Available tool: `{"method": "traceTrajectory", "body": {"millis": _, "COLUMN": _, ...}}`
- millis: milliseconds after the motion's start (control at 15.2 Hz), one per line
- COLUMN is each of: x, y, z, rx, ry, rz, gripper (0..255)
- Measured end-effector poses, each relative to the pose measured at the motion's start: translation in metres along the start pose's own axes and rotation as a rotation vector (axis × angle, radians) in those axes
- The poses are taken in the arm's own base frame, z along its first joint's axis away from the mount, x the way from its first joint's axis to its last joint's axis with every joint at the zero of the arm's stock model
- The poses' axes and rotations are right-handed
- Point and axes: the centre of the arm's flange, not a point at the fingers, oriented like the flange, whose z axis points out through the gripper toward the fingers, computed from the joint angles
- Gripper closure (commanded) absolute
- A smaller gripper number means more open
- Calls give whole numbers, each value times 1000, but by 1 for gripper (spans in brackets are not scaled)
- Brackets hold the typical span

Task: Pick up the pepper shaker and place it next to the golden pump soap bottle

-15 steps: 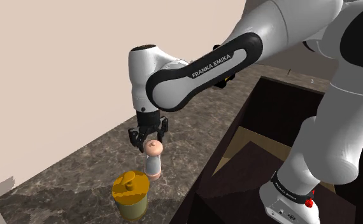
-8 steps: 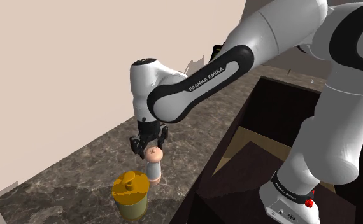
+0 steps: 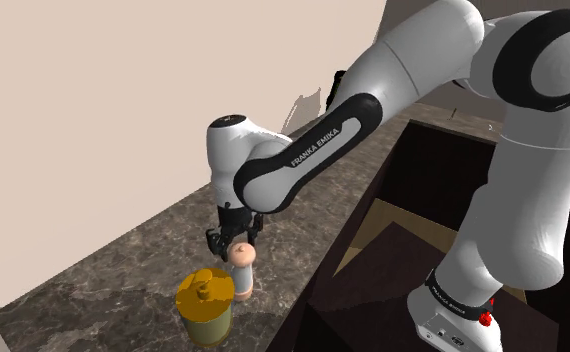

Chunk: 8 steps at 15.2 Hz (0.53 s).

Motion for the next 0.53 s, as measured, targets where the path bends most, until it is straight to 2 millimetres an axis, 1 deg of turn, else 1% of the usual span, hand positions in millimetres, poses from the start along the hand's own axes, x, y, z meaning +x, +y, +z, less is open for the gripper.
{"method": "traceTrajectory", "body": {"millis": 198, "x": 1, "y": 0, "z": 5, "rx": 0, "ry": 0, "rz": 0, "gripper": 255}}
{"method": "traceTrajectory", "body": {"millis": 462, "x": 1, "y": 0, "z": 5, "rx": 0, "ry": 0, "rz": 0, "gripper": 255}}
{"method": "traceTrajectory", "body": {"millis": 528, "x": 1, "y": 0, "z": 5, "rx": 0, "ry": 0, "rz": 0, "gripper": 0}}
